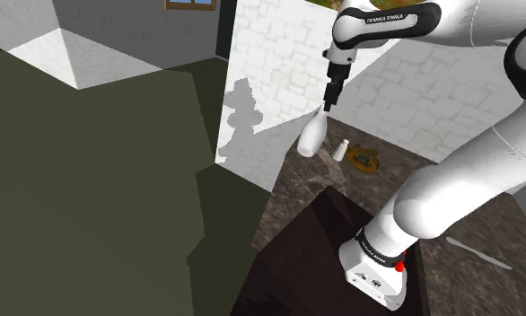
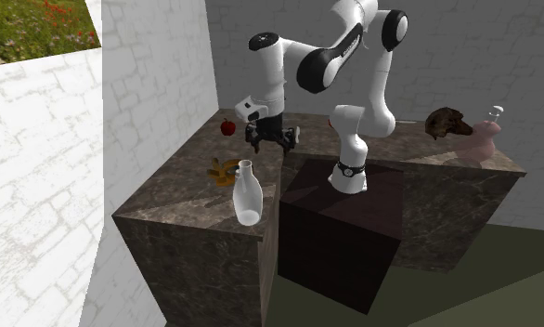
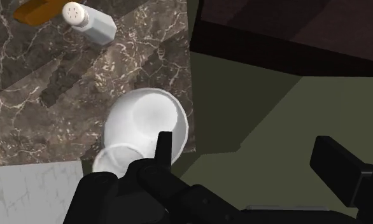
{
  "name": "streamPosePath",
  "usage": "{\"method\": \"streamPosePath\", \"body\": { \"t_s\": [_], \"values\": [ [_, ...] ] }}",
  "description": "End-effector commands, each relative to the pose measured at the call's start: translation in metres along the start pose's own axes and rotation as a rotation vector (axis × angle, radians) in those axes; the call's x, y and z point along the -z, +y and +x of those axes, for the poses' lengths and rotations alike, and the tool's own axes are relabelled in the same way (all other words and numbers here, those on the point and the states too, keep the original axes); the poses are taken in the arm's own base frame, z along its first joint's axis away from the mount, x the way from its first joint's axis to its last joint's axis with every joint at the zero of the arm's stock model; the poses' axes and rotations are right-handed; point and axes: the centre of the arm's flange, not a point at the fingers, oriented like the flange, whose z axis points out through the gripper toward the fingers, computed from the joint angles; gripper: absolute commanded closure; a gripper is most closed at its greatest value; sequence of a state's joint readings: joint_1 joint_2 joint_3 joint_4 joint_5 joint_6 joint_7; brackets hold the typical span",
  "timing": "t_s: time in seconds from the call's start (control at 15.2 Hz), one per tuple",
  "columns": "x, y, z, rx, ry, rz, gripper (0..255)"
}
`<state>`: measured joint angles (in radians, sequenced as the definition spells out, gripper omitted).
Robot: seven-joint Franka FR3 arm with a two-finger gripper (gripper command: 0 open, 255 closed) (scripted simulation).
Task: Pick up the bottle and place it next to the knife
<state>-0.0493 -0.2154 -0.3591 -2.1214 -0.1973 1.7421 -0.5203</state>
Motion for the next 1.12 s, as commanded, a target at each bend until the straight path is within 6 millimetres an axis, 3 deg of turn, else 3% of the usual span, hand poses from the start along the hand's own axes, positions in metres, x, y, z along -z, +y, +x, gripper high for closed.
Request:
{"method": "streamPosePath", "body": {
  "t_s": [0.0,0.33,0.86,1.06],
  "values": [
    [-0.005,0.024,0.012,0.011,0.002,0.004,0],
    [-0.017,0.080,0.047,0.035,0.007,0.019,0],
    [-0.058,0.083,0.049,0.036,0.008,0.020,0],
    [-0.058,0.083,0.049,0.036,0.008,0.020,0]
  ]
}}
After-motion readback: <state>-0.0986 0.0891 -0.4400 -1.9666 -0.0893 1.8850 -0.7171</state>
